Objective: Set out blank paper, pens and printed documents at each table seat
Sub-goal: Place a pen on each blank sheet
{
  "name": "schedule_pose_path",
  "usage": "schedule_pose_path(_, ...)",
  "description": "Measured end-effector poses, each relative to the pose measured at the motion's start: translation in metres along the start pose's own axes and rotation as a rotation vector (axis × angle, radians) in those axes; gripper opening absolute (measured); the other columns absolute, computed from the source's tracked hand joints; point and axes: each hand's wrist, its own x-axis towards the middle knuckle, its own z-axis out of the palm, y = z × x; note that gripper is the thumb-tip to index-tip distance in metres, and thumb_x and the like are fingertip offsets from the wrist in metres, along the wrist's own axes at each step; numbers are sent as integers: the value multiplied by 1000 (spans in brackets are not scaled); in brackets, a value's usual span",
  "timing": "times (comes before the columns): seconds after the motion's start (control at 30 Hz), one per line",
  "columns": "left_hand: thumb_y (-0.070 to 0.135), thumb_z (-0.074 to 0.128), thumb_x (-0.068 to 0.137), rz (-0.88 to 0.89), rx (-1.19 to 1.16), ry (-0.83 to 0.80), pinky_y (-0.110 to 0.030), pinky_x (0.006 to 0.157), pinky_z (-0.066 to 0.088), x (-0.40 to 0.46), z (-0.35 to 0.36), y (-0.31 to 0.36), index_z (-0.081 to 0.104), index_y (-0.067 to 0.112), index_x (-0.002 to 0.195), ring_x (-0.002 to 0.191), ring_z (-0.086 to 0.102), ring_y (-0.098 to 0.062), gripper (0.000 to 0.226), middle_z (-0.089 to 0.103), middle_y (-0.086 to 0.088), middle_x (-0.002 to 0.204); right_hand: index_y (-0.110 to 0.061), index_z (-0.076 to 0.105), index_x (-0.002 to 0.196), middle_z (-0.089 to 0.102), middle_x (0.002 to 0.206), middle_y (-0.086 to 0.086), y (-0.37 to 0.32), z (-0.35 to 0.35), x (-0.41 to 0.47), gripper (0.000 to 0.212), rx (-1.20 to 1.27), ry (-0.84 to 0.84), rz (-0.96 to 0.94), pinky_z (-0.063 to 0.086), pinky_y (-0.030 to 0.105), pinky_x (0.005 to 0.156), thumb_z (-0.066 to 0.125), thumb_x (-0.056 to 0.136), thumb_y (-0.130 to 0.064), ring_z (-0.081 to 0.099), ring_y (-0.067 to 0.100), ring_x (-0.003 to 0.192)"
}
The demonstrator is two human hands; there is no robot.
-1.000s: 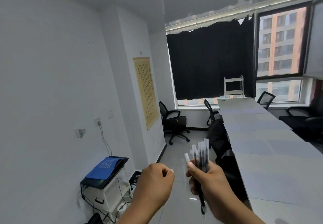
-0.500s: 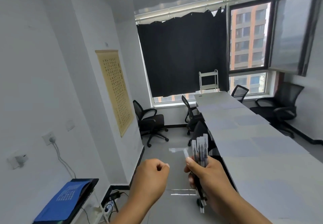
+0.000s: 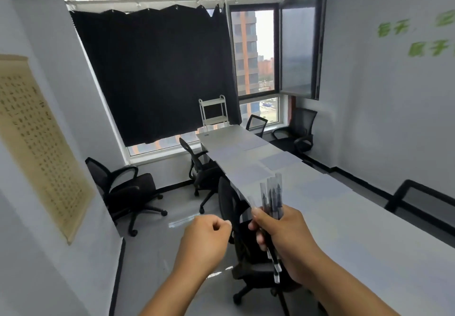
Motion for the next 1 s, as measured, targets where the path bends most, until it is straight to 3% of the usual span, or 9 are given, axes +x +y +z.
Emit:
schedule_pose_path(0.07,42,60,97,42,-18,-71,-36,62,47,28,11,4,62,7,74,61,51,-15,42,61,-5,62,-5,74,98,78,84,16,-2,-7,15,22,0,66,-6,54,34,60,71,106,-26,63,22,62)
schedule_pose_path(0.2,46,57,91,94,-34,-193,-33,60,40,75,42,16,58,8,71,59,47,-14,43,53,1,60,-6,73,99,78,85,14,3,-33,46,20,-9,201,4,54,32,58,70,106,-24,62,21,59)
schedule_pose_path(0.33,46,57,90,158,-39,-285,-34,62,41,119,90,37,62,3,77,61,51,-14,45,61,-10,65,-3,73,104,78,82,13,17,-73,79,23,10,335,20,54,29,55,70,107,-25,61,20,59)
schedule_pose_path(0.4,50,56,90,204,-13,-321,-33,62,43,143,121,47,63,4,78,62,53,-12,48,69,-18,79,-3,73,106,76,77,10,30,-100,103,25,15,389,33,54,26,54,69,107,-28,62,18,58)
schedule_pose_path(0.6,51,54,89,249,11,-447,-42,72,56,201,193,77,70,5,85,71,56,-15,48,73,-19,98,-3,73,104,77,82,11,59,-157,160,25,60,511,52,53,28,53,70,106,-28,62,19,59)
schedule_pose_path(0.7,45,58,97,274,8,-494,-46,74,60,226,226,90,69,1,89,72,56,-16,46,72,-19,95,-4,73,104,79,86,12,63,-179,178,26,52,562,71,55,29,56,72,105,-30,64,20,61)
schedule_pose_path(0.77,42,59,98,285,-11,-539,-38,71,51,241,248,100,69,0,89,69,56,-16,44,70,-19,90,-5,73,104,79,86,12,67,-194,186,26,56,606,79,55,29,56,72,105,-31,64,20,61)
schedule_pose_path(0.87,39,61,97,290,-50,-593,-34,69,50,254,275,111,68,0,88,66,71,-21,41,73,-16,92,-4,73,102,77,82,11,76,-209,191,25,60,668,113,53,28,52,72,105,-29,63,19,58)
schedule_pose_path(1.0,33,64,98,289,-90,-752,-34,68,54,270,321,114,68,-2,87,64,76,-9,37,73,-14,92,-4,74,103,76,79,11,102,-224,197,24,86,794,161,51,25,50,74,103,-28,62,19,57)
